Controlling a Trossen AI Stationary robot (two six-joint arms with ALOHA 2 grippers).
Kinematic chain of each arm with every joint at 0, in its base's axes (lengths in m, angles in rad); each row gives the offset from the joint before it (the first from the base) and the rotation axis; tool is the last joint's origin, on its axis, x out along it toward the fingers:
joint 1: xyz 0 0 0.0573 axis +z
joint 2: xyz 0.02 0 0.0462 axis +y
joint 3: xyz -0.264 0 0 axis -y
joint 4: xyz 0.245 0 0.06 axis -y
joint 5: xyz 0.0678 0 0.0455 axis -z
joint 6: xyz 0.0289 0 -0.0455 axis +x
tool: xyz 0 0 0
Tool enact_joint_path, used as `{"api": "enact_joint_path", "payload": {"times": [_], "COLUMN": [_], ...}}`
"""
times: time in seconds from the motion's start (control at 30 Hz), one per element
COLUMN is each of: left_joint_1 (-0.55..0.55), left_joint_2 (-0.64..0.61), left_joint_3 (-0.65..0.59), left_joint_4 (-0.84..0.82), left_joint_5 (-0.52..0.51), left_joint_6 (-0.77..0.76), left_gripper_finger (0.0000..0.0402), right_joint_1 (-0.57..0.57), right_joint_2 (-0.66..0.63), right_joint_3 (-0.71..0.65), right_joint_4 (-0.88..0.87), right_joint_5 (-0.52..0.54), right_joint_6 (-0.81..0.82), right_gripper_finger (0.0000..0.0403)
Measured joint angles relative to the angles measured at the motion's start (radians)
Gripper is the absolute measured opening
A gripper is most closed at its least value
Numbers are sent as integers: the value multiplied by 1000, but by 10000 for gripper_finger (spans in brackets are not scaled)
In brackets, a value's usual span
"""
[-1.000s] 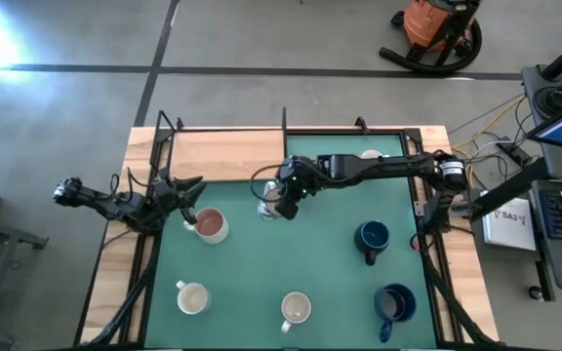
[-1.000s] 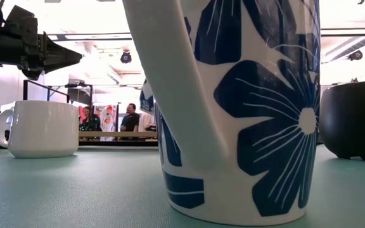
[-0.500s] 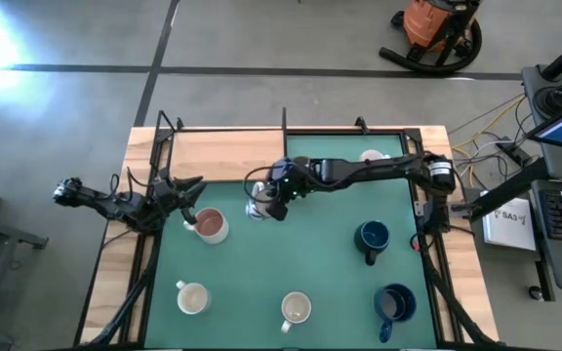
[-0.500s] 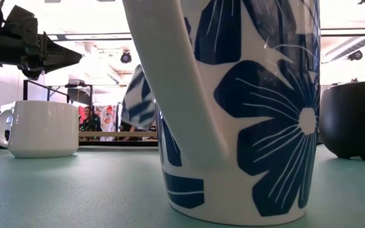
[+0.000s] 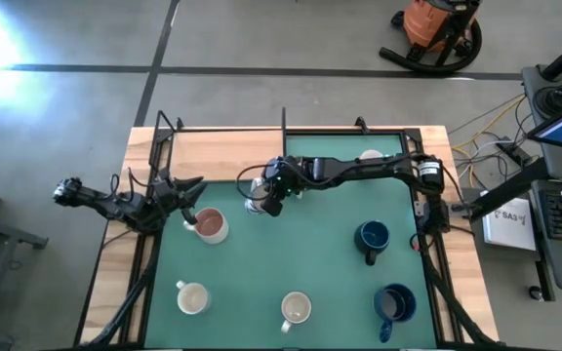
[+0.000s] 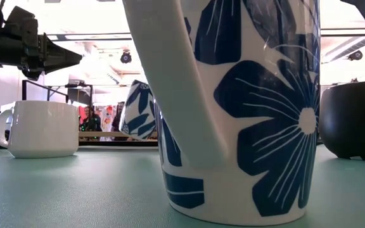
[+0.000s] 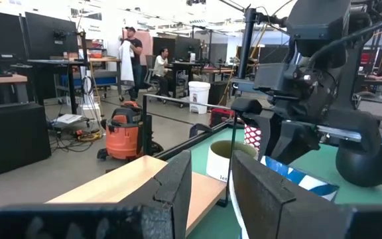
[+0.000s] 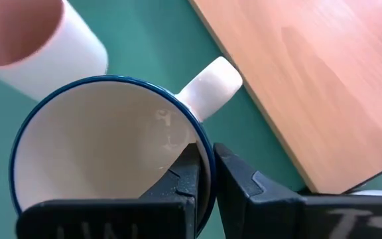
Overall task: Place coffee mugs
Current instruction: Move the top blue patterned mug to the middle of the table
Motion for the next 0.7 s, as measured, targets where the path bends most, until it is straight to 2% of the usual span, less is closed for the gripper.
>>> {"api": "enact_joint_path", "payload": {"times": [0.7], "left_joint_1": [0], "left_joint_2": [3], "left_joint_3": [0], "left_joint_4": [-1], "left_joint_5": [0], "left_joint_6": [0], "left_gripper_finger": [91], "right_joint_1": [6], "right_joint_2": [7], "right_joint_3": [-2], "right_joint_4": [-5], "right_joint_5": [23], "right_joint_6": [1], "right_gripper_finger": [22]}}
